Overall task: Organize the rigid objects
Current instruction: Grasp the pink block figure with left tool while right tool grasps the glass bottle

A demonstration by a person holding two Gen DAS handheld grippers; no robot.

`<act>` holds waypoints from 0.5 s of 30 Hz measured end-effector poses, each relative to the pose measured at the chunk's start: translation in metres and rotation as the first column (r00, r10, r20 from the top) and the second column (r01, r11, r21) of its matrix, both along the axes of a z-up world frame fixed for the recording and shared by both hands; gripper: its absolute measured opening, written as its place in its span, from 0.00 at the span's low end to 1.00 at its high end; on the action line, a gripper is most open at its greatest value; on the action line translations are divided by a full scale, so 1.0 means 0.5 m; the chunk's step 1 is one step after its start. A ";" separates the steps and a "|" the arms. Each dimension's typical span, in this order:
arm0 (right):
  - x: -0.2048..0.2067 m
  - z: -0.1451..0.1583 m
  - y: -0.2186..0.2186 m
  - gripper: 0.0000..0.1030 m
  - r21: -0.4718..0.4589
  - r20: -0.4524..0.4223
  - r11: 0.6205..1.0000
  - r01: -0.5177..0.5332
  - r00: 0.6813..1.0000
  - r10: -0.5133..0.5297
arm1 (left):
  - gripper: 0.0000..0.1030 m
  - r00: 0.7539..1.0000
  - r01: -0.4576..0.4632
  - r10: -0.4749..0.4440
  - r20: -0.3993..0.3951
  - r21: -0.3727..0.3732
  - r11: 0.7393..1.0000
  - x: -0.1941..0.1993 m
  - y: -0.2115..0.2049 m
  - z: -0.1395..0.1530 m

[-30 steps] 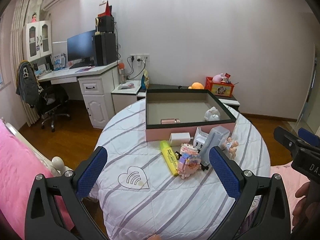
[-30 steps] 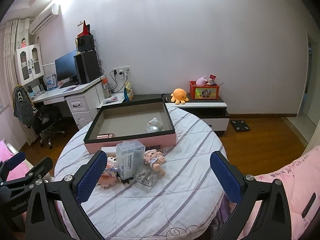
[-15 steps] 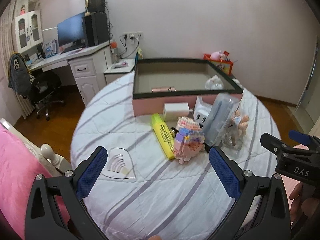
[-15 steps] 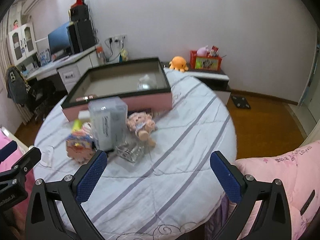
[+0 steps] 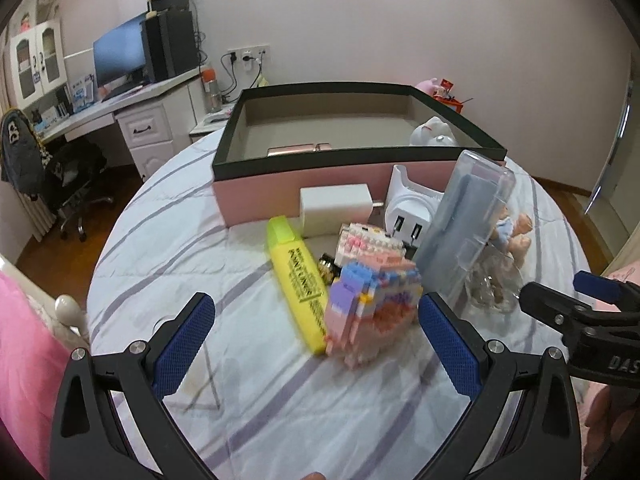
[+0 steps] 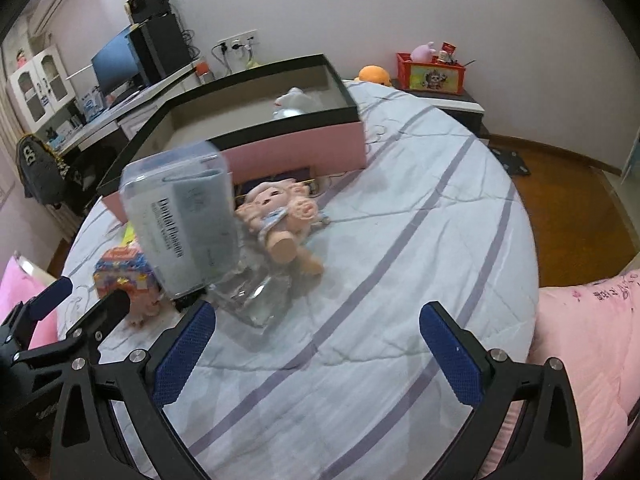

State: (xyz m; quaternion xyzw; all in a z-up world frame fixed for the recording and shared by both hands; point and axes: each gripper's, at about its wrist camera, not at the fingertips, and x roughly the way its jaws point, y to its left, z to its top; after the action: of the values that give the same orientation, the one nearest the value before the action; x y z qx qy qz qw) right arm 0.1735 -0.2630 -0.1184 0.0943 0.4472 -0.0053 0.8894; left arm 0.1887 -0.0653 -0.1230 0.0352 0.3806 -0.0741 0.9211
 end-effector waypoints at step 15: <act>0.038 -0.026 0.057 0.94 0.034 -0.019 0.999 -0.002 1.000 0.002 | 0.31 0.991 0.110 -0.123 -0.054 -0.201 0.973 0.014 0.039 -0.012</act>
State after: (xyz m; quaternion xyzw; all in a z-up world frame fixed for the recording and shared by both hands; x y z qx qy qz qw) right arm 0.1923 -0.2345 -0.1316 0.1089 0.4559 0.0023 0.8834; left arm 0.1959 -0.0457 -0.1292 -0.0365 0.3987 -0.1665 0.9011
